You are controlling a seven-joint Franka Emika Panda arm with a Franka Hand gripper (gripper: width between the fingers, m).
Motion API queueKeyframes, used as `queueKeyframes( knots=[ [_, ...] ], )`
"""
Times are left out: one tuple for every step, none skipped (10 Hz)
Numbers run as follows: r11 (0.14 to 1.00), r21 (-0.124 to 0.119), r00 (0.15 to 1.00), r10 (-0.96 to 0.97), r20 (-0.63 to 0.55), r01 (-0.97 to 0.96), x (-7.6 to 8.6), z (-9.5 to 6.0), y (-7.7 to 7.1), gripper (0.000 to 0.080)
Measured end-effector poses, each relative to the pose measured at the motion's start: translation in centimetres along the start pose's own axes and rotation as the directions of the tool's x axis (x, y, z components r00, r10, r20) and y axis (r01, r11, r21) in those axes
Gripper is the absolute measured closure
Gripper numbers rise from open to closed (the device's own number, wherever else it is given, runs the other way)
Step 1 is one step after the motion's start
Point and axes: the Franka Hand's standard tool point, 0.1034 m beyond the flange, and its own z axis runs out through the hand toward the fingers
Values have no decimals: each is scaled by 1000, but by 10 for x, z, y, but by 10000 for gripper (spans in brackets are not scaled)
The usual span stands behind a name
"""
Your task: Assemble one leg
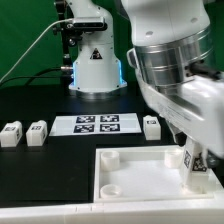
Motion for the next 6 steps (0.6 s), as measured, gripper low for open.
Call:
queueKeyframes(
  knots=[
    [986,-7,986,-167,-6,167,-3,1,0,182],
    [953,-10,953,-302,-8,302,-3,0,0,182],
    [927,-11,927,-375,-7,375,-2,0,0,156],
    [897,-12,897,-441,-7,441,-2,0,0,151],
    [834,-15,834,-552,-7,552,-1,0,0,151],
    [770,-21,770,-638,-7,638,0,0,1,150]
  ],
)
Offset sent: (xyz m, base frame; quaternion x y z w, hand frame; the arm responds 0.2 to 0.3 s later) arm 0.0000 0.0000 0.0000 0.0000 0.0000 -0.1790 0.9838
